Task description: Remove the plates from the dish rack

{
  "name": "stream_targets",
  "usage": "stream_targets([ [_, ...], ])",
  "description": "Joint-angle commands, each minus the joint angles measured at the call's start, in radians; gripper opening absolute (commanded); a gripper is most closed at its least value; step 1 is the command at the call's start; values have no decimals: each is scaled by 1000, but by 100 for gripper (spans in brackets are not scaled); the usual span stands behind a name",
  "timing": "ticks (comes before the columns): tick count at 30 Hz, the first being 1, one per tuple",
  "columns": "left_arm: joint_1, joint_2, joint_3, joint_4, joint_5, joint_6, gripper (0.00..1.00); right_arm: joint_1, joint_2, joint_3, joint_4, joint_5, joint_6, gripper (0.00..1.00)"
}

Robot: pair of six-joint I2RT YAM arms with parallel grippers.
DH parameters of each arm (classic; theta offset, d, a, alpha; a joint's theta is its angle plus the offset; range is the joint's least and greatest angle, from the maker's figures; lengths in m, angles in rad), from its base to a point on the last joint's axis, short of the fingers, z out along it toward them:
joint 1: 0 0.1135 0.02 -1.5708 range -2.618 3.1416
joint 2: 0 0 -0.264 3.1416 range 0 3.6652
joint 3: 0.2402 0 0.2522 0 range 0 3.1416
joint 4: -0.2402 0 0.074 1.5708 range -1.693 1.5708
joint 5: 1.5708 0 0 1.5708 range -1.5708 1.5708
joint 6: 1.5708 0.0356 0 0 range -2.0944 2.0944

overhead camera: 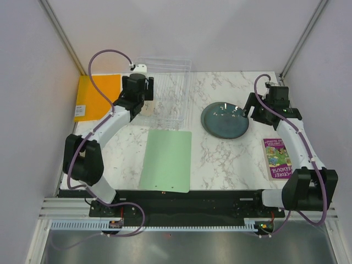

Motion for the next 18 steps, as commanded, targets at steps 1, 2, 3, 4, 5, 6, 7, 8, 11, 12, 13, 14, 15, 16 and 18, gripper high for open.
stream_targets([
  [1, 0, 59, 74, 53, -3, 46, 82, 2, -6, -21, -6, -5, -20, 88],
  [2, 0, 70, 79, 53, -7, 46, 80, 2, -4, -24, -6, -6, -22, 88],
  [3, 0, 85, 85, 52, -11, 46, 79, 2, -4, -26, -3, -6, -22, 88],
  [4, 0, 93, 85, 53, -18, 46, 75, 2, -3, -29, -2, -6, -20, 87],
  [5, 0, 98, 86, 53, -21, 48, 73, 2, -3, -30, -2, -8, -20, 86],
  [6, 0, 104, 88, 53, -26, 46, 71, 2, -3, -32, -2, -6, -20, 86],
  [7, 0, 105, 86, 53, -30, 46, 66, 2, -3, -33, 1, -8, -20, 82],
  [8, 2, 107, 86, 55, -34, 48, 62, 2, -3, -35, 3, -9, -22, 80],
  [11, 0, 115, 89, 53, -47, 51, 43, 2, -1, -44, 4, -14, -20, 79],
  [12, 0, 115, 91, 53, -49, 51, 38, 2, -1, -46, 6, -14, -19, 79],
  [13, 0, 115, 91, 52, -52, 51, 21, 2, -3, -50, 7, -15, -20, 79],
  [14, 0, 115, 91, 50, -54, 51, 15, 2, -3, -53, 9, -15, -19, 79],
  [15, -1, 113, 91, 50, -54, 51, 9, 2, -4, -56, 11, -17, -17, 79],
  [16, -1, 115, 93, 46, -55, 51, 2, 2, -6, -59, 11, -18, -19, 79],
  [18, -1, 115, 99, 41, -58, 51, 2, 2, -7, -61, 11, -20, -19, 79],
])
